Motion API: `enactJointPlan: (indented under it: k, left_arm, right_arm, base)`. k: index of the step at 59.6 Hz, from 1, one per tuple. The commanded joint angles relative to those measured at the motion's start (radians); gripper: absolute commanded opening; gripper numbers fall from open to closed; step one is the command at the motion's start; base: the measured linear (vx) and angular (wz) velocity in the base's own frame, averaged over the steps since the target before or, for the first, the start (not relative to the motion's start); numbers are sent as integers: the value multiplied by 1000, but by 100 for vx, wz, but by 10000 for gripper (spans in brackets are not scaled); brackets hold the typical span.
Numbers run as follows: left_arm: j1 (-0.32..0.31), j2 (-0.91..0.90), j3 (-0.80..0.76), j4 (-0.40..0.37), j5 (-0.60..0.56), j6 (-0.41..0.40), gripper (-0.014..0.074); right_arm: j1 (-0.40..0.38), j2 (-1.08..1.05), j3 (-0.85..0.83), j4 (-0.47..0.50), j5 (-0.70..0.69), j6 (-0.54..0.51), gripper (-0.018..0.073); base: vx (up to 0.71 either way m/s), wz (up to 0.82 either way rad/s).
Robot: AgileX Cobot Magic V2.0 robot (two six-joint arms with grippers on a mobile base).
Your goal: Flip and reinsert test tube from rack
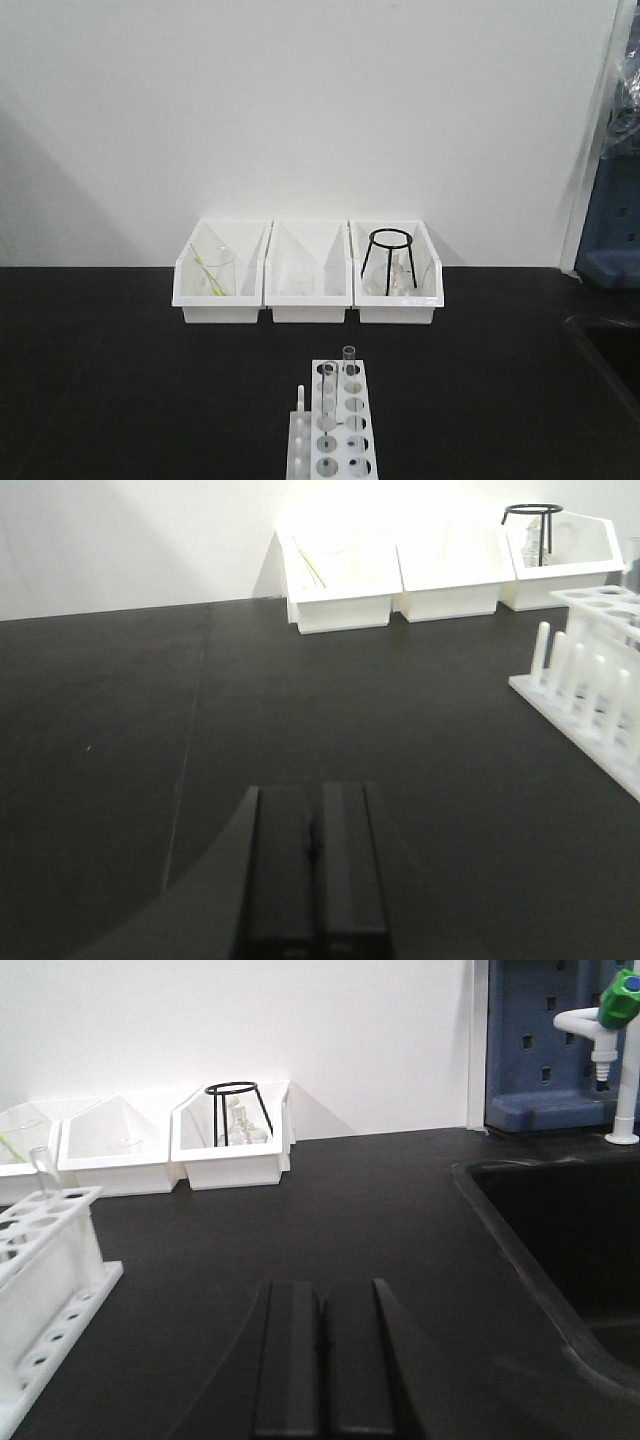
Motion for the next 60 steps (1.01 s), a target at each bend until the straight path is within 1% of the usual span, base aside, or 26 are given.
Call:
enactJointPlan:
  k: [1,23,50,53,57,60]
  left_arm:
    - [0,-8,-4,-4,-80,-9,-6]
    - [0,-8,-4,-4,-80,-9,-6]
    - [0,-8,-4,-4,-80,-9,-6]
    - [0,-8,-4,-4,-80,-9,-6]
    - [0,-8,-4,-4,-80,-9,-6]
    - [0,-8,-4,-4,-80,-9,-6]
  right_arm:
    - [-5,-14,3,-5,-84,-6,-11]
    - [-5,-14,3,-5,-84,-6,-11]
    - [-5,-14,3,-5,-86,-6,-11]
    - [-5,-14,-4,4,-148,0,-11]
    - [-4,-14,-24,41,-278,33,-11]
    - [-4,-14,-67,31,-357,31,-11]
  base:
    - [30,-3]
    - [21,-1]
    - [3,0]
    - [0,0]
    - [0,0]
    - [0,0]
